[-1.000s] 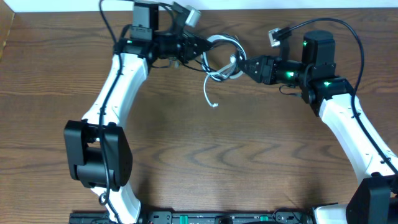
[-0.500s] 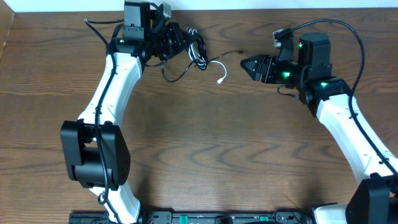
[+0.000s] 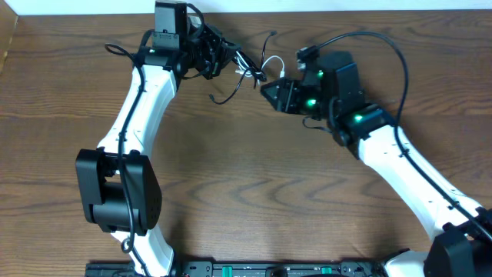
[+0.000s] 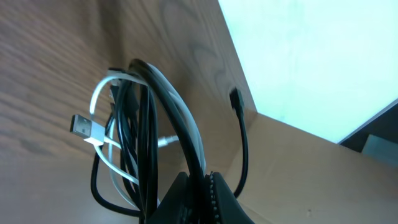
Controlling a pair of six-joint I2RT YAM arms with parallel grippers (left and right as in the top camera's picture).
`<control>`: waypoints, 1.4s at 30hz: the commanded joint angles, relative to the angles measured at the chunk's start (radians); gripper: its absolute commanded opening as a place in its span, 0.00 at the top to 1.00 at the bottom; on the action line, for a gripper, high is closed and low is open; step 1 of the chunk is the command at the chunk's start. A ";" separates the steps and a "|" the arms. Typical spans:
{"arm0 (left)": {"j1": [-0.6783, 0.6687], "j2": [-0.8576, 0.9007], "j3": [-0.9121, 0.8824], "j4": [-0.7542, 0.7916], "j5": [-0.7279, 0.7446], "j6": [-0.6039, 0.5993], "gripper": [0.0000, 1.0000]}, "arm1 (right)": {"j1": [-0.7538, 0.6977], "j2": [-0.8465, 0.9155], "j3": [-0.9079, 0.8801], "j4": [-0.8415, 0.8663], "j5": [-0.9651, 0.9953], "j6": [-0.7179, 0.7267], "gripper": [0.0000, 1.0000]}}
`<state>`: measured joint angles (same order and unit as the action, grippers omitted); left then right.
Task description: Untangle cables
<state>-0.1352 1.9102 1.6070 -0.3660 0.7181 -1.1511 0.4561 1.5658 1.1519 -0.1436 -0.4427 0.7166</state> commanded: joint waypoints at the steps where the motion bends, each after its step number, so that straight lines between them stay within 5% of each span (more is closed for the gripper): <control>1: -0.042 -0.001 0.013 0.002 -0.003 -0.071 0.92 | 0.048 0.057 0.015 0.057 0.071 0.043 0.56; 8: -0.088 -0.001 0.013 0.013 -0.027 -0.104 0.93 | 0.069 0.144 0.015 0.183 0.071 0.103 0.55; 13: -0.090 -0.001 0.013 0.012 -0.056 -0.039 0.92 | 0.047 0.158 0.015 0.197 0.006 0.121 0.99; 20: -0.067 -0.001 0.013 0.005 -0.037 0.375 0.92 | -0.058 0.048 0.015 0.105 -0.126 0.085 0.99; 24: -0.066 -0.001 0.013 0.002 0.115 0.673 0.93 | -0.168 -0.032 0.015 0.026 -0.176 0.050 0.99; 32: -0.067 -0.001 0.013 -0.107 0.383 1.025 0.93 | -0.332 -0.047 0.015 -0.059 -0.248 -0.027 0.99; 42: -0.067 -0.001 0.013 -0.183 0.397 1.118 0.93 | -0.469 -0.047 0.015 -0.021 -0.312 0.028 0.99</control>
<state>-0.2062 1.9102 1.6070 -0.5423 1.0874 -0.0788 0.0185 1.5234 1.1553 -0.1829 -0.7429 0.7238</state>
